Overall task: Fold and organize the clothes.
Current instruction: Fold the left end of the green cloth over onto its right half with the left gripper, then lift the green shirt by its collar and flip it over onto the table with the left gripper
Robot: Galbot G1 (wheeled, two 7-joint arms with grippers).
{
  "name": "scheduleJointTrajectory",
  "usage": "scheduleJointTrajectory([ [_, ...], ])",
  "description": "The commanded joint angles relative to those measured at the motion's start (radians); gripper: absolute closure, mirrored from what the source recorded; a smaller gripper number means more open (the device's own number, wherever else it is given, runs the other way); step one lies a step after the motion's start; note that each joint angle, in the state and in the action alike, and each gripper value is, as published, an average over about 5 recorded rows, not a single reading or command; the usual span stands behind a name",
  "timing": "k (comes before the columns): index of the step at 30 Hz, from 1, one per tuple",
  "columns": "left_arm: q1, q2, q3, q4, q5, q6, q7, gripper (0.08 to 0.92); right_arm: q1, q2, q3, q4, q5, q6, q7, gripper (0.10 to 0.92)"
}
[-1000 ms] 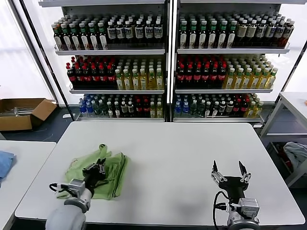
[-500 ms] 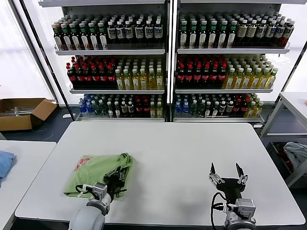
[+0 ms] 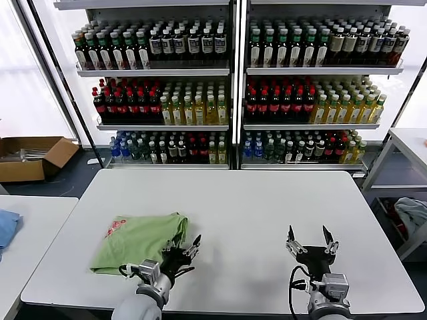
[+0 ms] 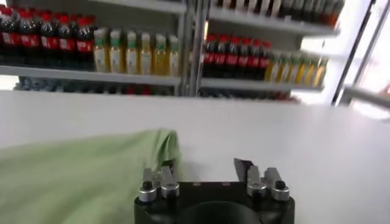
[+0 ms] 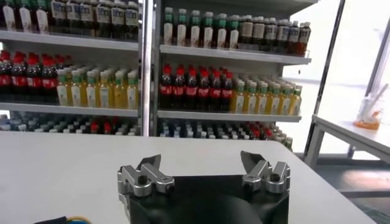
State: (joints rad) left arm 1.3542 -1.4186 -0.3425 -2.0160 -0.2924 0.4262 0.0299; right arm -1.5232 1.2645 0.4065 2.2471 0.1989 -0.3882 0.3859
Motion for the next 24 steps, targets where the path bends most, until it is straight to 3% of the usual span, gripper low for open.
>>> scheduleJointTrajectory([
  [1,-0.012,0.059,-0.219,-0.252,-0.208,-0.013,-0.064,0.315,0.04,-0.006,-0.018,-0.021,0.01,-0.005,-0.004,0.203],
  [5,-0.001,0.151,-0.386,-0.129,-0.083,-0.032,-0.068,0.21,0.07,-0.019,-0.032,-0.026,0.022,-0.011,-0.006,0.203],
  [9,0.033,0.202,-0.465,-0.056,-0.081,-0.033,-0.06,0.18,0.103,-0.027,-0.035,-0.032,0.035,-0.022,-0.005,0.203],
  [24,0.034,0.147,-0.408,0.109,-0.11,-0.027,-0.013,0.177,0.073,-0.025,-0.033,-0.019,0.035,-0.014,-0.007,0.203],
])
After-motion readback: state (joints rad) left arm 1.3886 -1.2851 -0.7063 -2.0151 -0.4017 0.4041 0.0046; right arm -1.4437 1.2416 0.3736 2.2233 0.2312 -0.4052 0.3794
